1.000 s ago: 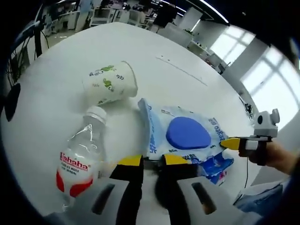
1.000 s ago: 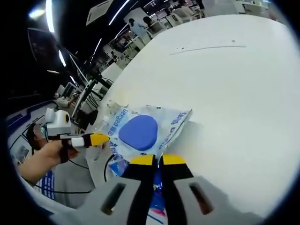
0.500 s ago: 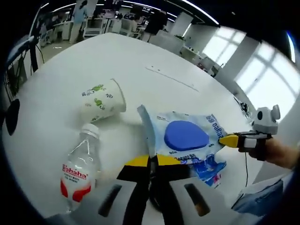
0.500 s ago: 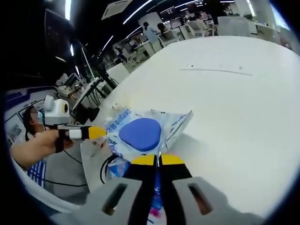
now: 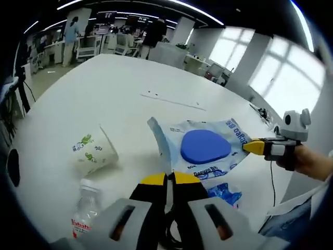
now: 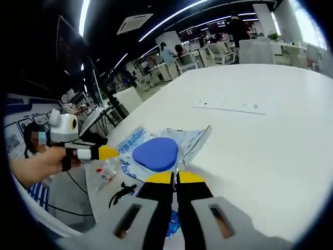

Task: Arrange the tabletop items into an orderly group along one side of the table until the central work area is clear of visible clutter.

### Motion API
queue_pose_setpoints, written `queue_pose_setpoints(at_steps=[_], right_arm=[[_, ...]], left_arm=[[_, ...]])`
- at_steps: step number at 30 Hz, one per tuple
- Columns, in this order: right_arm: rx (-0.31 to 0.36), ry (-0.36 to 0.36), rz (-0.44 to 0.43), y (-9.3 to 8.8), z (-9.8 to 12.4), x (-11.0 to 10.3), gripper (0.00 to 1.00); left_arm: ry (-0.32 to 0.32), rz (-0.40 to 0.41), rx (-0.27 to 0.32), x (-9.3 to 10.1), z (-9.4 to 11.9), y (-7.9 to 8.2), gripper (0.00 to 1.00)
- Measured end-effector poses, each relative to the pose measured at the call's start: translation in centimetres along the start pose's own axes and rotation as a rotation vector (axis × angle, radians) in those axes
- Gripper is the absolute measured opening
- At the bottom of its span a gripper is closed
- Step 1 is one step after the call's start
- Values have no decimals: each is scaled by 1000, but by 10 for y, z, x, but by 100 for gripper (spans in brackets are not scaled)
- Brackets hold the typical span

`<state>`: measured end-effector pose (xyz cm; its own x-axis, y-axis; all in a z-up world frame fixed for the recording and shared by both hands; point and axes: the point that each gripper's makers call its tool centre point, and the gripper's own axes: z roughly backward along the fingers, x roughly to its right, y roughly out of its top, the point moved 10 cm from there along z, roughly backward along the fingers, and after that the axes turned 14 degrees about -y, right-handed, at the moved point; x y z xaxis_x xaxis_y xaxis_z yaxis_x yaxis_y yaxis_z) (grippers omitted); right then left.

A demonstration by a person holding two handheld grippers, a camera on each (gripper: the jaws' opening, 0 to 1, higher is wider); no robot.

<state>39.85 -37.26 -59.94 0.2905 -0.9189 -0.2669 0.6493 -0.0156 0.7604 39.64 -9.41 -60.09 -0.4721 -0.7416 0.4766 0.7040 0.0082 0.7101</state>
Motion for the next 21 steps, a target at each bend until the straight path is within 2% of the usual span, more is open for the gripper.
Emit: queue_pose_setpoints(at_steps=[5,8,17,21], right_arm=[[68,-30,-3,21,12,15,0],[98,-50,-5,28,18,23,0],[163,-106,-40,41,33,48,0],[177,-129,-55,42,35,58,0]], left_arm=[[-43,-25,21,9,-14,20,0],[-60,-62,14,17,-22,29,0],[-112,-164,13,36,-47,66,0],[-126,-215,-7,42,-60,72,0]])
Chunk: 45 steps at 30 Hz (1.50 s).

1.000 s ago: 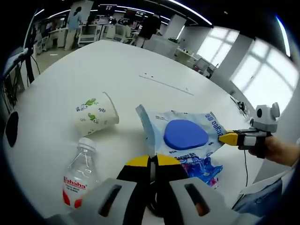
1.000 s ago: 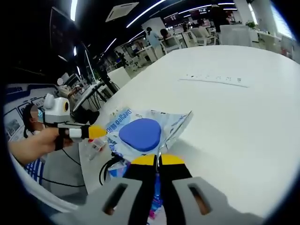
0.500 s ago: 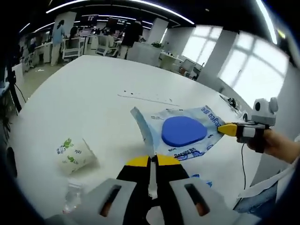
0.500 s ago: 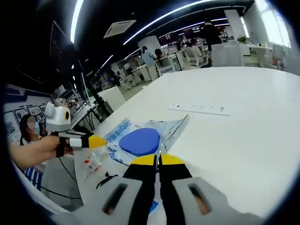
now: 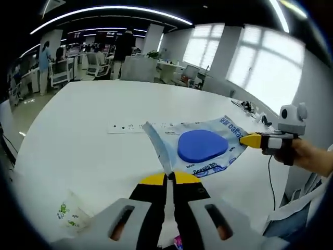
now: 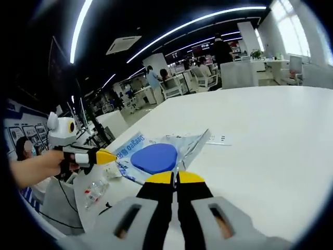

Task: Arrange the tabletop items into an orderly group along one side of the table until the central work area is clear of visible clutter.

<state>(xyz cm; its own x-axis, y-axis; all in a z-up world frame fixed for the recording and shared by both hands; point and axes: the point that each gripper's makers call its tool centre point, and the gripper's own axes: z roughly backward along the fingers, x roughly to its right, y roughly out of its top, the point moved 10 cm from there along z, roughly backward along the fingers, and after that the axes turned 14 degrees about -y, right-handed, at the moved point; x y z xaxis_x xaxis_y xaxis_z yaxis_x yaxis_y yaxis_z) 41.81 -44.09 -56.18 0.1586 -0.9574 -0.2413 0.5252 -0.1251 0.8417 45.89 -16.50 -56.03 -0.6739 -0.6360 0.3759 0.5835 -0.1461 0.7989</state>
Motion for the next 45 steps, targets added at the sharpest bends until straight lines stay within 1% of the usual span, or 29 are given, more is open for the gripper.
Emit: queue_pose_setpoints(at_steps=[2,5,12,13,15,20,27,30,32,34,37,42,45], right_arm=[[-5,-10,-7,-1,-1,3,0],[-5,-16,-4,-3,-1,4,0],[-35,-19,3,-13,-10,6,0],[-52,-22,5,-17,-13,7,0],[-64,-25,4,-21,-16,7,0],[-108,-35,8,-35,-26,10,0],[-166,-50,21,-52,-40,17,0],[-204,-58,39,-65,-49,22,0],[-242,-67,7,-73,-52,25,0],[-243,-78,-23,-77,-55,28,0],[-258,-79,-24,-82,-61,31,0],[-293,-92,-53,-90,-67,37,0],[-318,-100,-71,-98,-71,40,0]], left_arm=[[-3,-8,-5,1,-4,-1,1],[-4,4,-11,-1,-8,-3,1],[0,5,-59,-2,-14,-13,1],[2,8,-68,-4,-15,-15,1],[4,26,-78,-9,-19,-20,1],[12,57,-102,-14,-26,-28,1],[7,93,-148,-22,-39,-42,0],[-1,145,-161,-30,-48,-52,0],[-1,191,-185,-33,-53,-60,0],[3,191,-183,-36,-58,-64,0],[7,225,-191,-39,-62,-70,0],[6,240,-208,-41,-68,-77,0],[10,247,-217,-43,-70,-81,0]])
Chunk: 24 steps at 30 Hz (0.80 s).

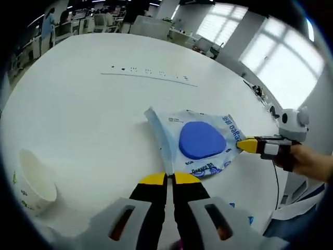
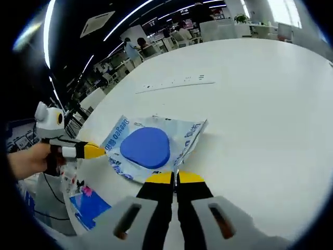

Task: Arrange the tabletop items into an orderly group along one side of the table until the central work area is clear of visible clutter.

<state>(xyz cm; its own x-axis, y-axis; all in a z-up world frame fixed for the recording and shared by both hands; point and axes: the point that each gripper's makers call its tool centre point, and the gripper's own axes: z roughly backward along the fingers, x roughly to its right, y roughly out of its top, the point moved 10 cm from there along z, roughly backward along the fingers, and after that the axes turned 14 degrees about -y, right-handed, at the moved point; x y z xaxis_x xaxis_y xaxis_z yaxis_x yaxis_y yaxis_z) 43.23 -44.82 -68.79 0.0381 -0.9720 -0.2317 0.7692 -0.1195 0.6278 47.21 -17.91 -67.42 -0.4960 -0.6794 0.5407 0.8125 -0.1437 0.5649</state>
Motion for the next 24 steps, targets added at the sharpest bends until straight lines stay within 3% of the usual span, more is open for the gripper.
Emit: queue_pose_setpoints(at_steps=[8,10,12,14,16,19,24], right_arm=[[-21,30,-24,-8,-10,6,0],[20,80,-23,-11,-6,11,0],[45,109,-125,-16,-7,13,0],[65,125,-121,-19,-7,15,0],[100,110,-63,-20,-6,14,0],[105,94,-112,-21,-8,12,0],[105,95,-110,-21,-9,12,0]], left_arm=[[28,38,-8,-9,-6,-6,0],[34,47,-5,-11,-8,-9,1],[22,58,30,-10,-8,-14,0],[24,47,48,-10,-8,-16,0],[24,38,65,-9,-9,-18,0],[30,47,79,-10,-9,-17,0],[45,29,79,-8,-10,-17,0]])
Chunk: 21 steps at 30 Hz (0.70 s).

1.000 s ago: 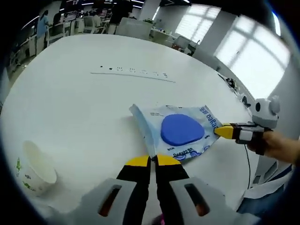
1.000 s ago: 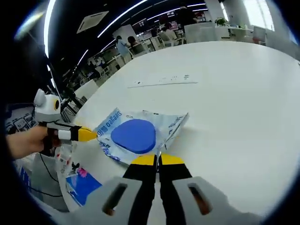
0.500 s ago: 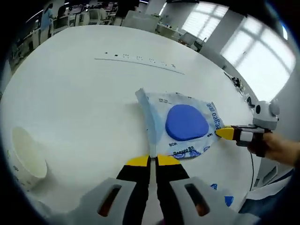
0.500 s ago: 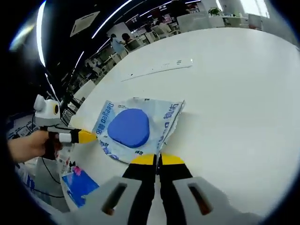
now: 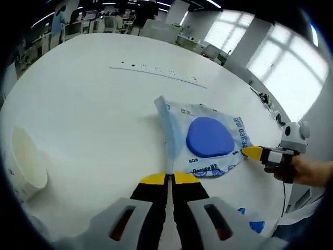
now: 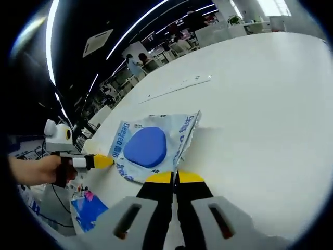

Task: Arrange the tabletop items into an orderly group along one side of the table until the central work area is clear of visible clutter.

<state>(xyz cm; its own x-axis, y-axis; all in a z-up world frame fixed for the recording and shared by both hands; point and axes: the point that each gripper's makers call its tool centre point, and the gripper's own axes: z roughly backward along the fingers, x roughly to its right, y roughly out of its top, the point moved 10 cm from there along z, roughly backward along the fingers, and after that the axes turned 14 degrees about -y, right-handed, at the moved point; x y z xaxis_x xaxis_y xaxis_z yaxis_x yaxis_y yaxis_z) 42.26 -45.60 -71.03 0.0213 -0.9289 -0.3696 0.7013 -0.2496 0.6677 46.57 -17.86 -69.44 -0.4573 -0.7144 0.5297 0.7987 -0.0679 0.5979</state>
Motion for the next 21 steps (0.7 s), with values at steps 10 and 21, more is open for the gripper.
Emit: queue_pose_setpoints(at_steps=[10,21], right_arm=[[-28,1,-24,10,0,-4,11],[76,7,166,23,26,-32,81]], left_arm=[[56,22,27,4,4,1,4],[31,-110,221,26,44,24,63]])
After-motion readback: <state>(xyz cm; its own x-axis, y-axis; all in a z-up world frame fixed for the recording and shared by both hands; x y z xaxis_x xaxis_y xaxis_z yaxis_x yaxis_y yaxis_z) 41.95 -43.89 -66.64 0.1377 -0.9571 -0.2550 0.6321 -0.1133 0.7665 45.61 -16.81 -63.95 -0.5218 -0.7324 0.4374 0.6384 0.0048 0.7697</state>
